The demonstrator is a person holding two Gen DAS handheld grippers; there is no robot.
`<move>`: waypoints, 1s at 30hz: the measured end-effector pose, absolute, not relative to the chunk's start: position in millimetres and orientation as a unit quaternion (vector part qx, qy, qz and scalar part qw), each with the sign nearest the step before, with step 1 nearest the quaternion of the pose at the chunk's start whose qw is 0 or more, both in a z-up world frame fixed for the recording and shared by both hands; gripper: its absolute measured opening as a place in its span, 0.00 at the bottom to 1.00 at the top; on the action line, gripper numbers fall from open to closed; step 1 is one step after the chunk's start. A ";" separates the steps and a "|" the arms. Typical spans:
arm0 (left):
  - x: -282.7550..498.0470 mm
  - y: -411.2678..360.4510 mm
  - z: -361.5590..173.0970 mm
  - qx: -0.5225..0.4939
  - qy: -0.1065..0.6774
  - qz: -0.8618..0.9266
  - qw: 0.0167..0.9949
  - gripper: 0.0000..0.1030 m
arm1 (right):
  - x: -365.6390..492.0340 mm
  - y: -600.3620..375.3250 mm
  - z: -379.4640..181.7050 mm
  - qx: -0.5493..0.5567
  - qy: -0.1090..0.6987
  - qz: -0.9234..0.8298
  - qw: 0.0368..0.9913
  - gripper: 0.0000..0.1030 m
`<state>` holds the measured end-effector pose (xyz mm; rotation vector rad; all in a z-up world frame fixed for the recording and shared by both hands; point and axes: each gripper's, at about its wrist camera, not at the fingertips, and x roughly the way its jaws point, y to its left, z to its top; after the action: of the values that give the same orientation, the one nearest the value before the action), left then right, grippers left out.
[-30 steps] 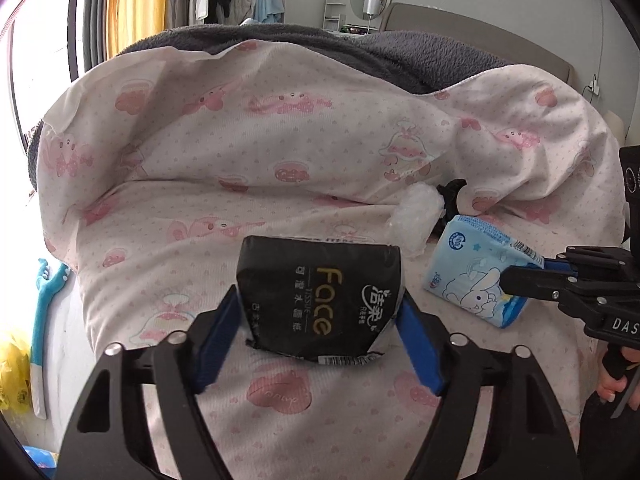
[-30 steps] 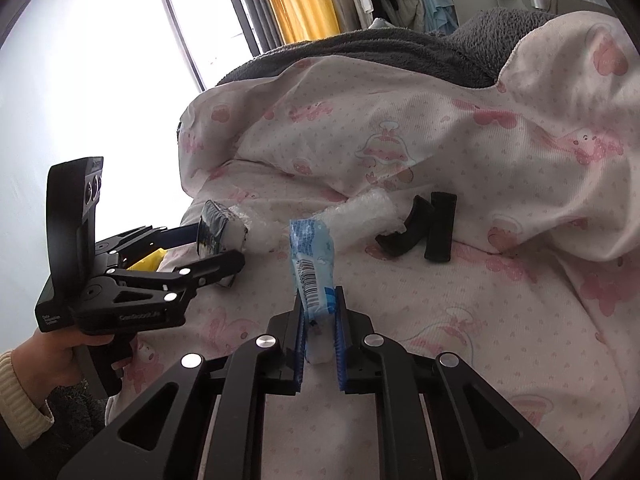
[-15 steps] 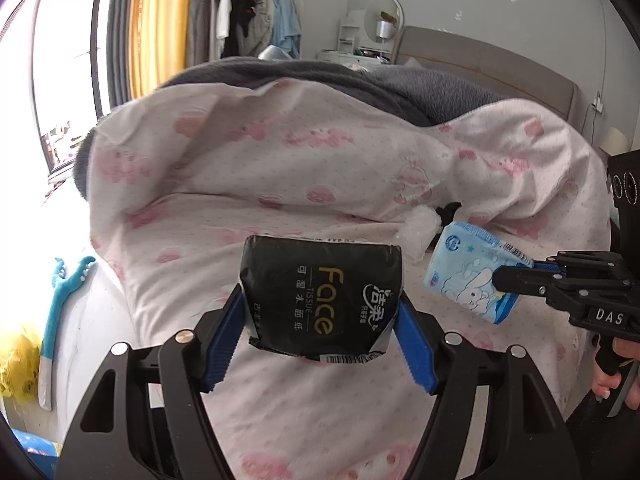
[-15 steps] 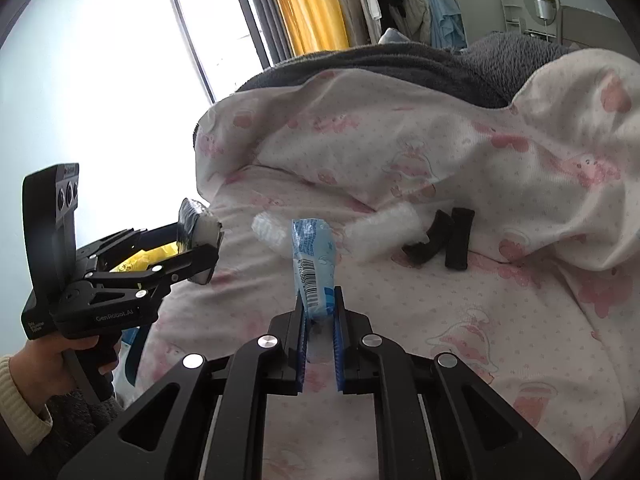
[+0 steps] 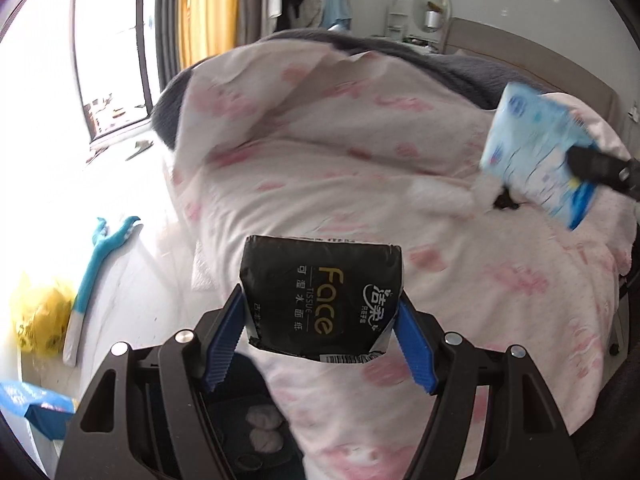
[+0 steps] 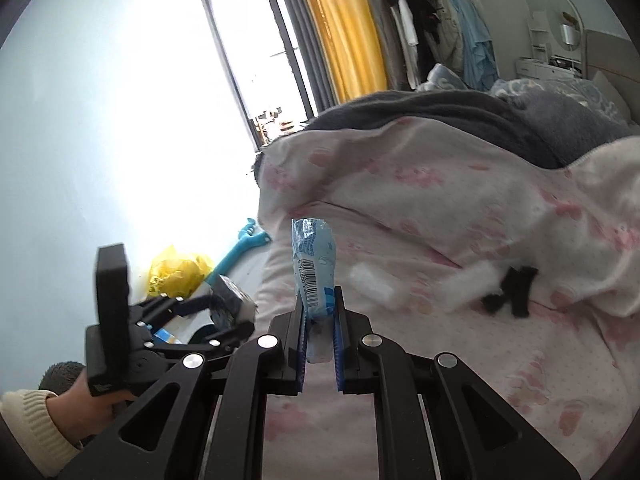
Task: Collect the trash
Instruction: 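Carry the black pack to the bin and open the left tool while the right carries its packet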
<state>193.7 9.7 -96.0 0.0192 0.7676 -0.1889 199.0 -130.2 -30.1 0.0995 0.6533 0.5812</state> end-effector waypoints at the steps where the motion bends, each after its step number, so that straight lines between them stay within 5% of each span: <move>1: 193.6 16.1 -99.5 0.008 0.379 -0.085 0.921 0.71 | 198.0 -124.0 -27.8 0.047 0.315 0.285 0.904 0.11; 30: 170.1 170.5 -222.0 -0.069 0.556 0.016 0.828 0.72 | 195.0 63.7 -61.8 -0.011 0.407 0.381 0.830 0.11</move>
<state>170.1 170.5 -222.0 -0.1457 1.1816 0.0332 195.0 63.7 -61.8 -0.0232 0.8641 0.8088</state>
